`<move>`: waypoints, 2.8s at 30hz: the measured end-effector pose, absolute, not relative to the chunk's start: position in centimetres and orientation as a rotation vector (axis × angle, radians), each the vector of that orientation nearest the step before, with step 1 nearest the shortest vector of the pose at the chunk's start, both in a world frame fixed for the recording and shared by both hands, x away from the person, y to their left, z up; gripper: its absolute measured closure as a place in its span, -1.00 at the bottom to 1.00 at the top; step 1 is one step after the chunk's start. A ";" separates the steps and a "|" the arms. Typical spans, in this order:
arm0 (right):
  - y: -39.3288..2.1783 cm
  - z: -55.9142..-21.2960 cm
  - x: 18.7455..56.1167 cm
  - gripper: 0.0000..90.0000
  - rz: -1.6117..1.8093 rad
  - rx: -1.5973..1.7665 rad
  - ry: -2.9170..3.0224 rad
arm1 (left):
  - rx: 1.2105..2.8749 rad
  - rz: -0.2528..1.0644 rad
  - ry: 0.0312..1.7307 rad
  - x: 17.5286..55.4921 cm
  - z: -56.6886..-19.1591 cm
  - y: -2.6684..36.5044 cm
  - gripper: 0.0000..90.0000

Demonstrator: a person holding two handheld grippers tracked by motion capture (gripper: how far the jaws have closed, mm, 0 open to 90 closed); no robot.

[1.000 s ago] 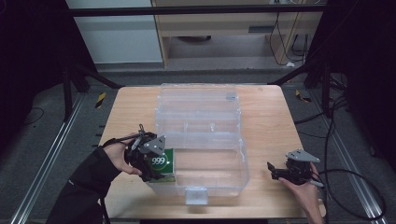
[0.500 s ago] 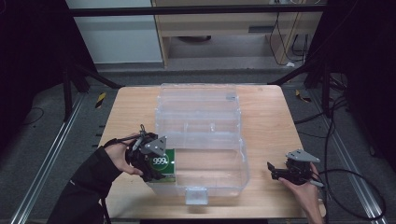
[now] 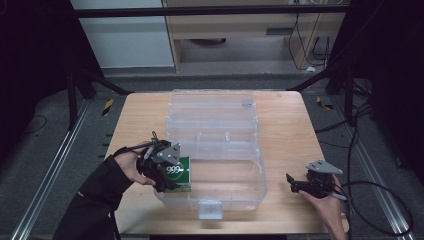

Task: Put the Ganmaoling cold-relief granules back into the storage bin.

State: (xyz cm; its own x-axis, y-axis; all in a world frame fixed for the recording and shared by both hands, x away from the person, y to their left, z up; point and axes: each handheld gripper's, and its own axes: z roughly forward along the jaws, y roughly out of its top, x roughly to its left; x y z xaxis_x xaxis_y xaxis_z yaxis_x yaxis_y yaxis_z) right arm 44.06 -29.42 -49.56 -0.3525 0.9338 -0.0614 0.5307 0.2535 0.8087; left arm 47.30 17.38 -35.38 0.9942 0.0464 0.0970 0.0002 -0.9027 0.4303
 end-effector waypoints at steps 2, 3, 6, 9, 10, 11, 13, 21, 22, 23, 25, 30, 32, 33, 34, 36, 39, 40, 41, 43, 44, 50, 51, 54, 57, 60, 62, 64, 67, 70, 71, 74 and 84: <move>-29.4 -49.6 44.1 -0.89 0.957 1.325 1.984 | 2.701 0.137 0.034 47.3 -35.8 17.4 -0.66; -29.4 -49.6 44.1 -0.89 0.957 1.323 1.985 | 2.702 0.130 0.038 47.3 -36.2 17.5 -0.66; -29.3 -49.6 44.1 -0.90 0.961 1.327 1.987 | 2.705 0.122 0.038 47.3 -36.6 17.4 -0.66; -29.3 -49.7 44.1 -0.90 0.955 1.325 1.988 | 2.707 0.113 0.046 47.2 -36.9 17.4 -0.66; -29.3 -49.7 44.1 -0.91 0.956 1.325 1.990 | 2.714 0.109 0.046 47.3 -37.2 17.3 -0.67; -29.3 -49.7 44.1 -0.91 0.953 1.324 1.989 | 2.716 0.106 0.052 47.3 -37.5 17.3 -0.67; -29.3 -49.7 44.1 -0.91 0.954 1.325 1.989 | 2.717 0.101 0.060 47.3 -37.8 17.3 -0.67; -29.3 -49.7 44.1 -0.91 0.950 1.324 1.997 | 2.725 0.088 0.078 47.4 -38.8 17.2 -0.68; -29.3 -49.7 44.1 -0.91 0.950 1.324 1.995 | 2.727 0.085 0.085 47.5 -39.0 17.2 -0.68; -29.3 -49.7 44.1 -0.91 0.950 1.324 1.994 | 2.731 0.084 0.085 47.5 -39.2 17.2 -0.69; -29.3 -49.7 44.1 -0.91 0.951 1.323 1.995 | 2.735 0.080 0.090 47.5 -39.4 17.2 -0.69; -29.3 -49.7 44.1 -0.92 0.949 1.324 1.996 | 2.740 0.081 0.090 47.4 -39.9 17.3 -0.70; -29.3 -49.7 44.1 -0.92 0.949 1.324 1.995 | 2.757 0.083 0.101 47.5 -40.0 17.4 -0.70; -29.3 -49.7 44.1 -0.92 0.948 1.325 1.994 | 2.754 0.082 0.108 47.5 -40.1 17.4 -0.71; -29.3 -49.7 44.1 -0.92 0.948 1.325 1.994 | 2.754 0.082 0.108 47.5 -40.1 17.4 -0.72; -29.3 -49.7 44.2 -0.93 0.946 1.326 1.995 | 2.730 0.087 0.121 47.5 -39.8 17.7 -0.74; -29.3 -49.8 44.2 -0.93 0.938 1.329 1.997 | 2.690 0.101 0.135 47.4 -39.2 18.1 -0.73; -29.3 -49.8 44.2 -0.93 0.939 1.331 1.996 | 2.688 0.116 0.132 47.3 -38.9 18.3 -0.73; -29.4 -49.7 44.2 -0.93 0.944 1.332 1.993 | 2.682 0.121 0.140 47.2 -38.7 18.5 -0.73; -29.4 -49.7 44.2 -0.93 0.943 1.336 1.991 | 2.655 0.137 0.156 47.1 -38.2 18.9 -0.73; -29.4 -49.7 44.1 -0.93 0.944 1.339 1.992 | 2.639 0.143 0.173 47.1 -38.0 19.2 -0.72; -29.5 -49.6 44.1 -0.92 0.951 1.351 1.978 | 2.543 0.203 0.287 47.3 -36.4 21.3 -0.62; -29.5 -49.6 44.1 -0.92 0.948 1.345 1.977 | 2.512 0.227 0.329 47.2 -36.0 22.0 -0.61; -29.5 -49.6 44.1 -0.91 0.948 1.346 1.976 | 2.488 0.247 0.362 47.2 -35.8 22.7 -0.59; -29.5 -49.6 44.1 -0.91 0.947 1.347 1.975 | 2.447 0.291 0.430 47.1 -35.7 23.8 -0.60; -29.5 -49.6 44.0 -0.90 0.950 1.349 1.973 | 2.404 0.307 0.499 47.1 -36.0 25.0 -0.59; -29.5 -49.6 44.0 -0.90 0.951 1.351 1.973 | 2.369 0.324 0.559 46.9 -36.3 25.9 -0.58; -29.5 -49.6 44.0 -0.90 0.952 1.352 1.972 | 2.335 0.341 0.612 46.8 -36.7 26.7 -0.58; -29.5 -49.6 44.1 -0.90 0.951 1.350 1.973 | 2.260 0.395 0.722 46.6 -37.5 28.5 -0.58; -29.5 -49.6 44.0 -0.89 0.954 1.354 1.973 | 2.211 0.423 0.782 46.5 -37.9 29.3 -0.58; -29.5 -49.6 44.0 -0.89 0.955 1.355 1.972 | 2.178 0.456 0.826 46.4 -38.5 30.0 -0.58; -29.5 -49.6 44.1 -0.89 0.955 1.353 1.971 | 2.136 0.472 0.880 46.3 -39.3 30.7 -0.58; -29.5 -49.7 44.1 -0.90 0.953 1.362 1.971 | 2.029 0.570 1.110 46.6 -42.6 32.5 -0.58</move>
State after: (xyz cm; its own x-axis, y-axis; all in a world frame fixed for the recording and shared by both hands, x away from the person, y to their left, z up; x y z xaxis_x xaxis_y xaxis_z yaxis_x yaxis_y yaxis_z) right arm 44.06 -29.51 -49.66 -0.3306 0.9425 -0.0482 0.5478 0.2333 0.8035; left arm 46.57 32.49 -42.60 0.5265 0.8496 0.0306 0.5203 -0.3505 0.7788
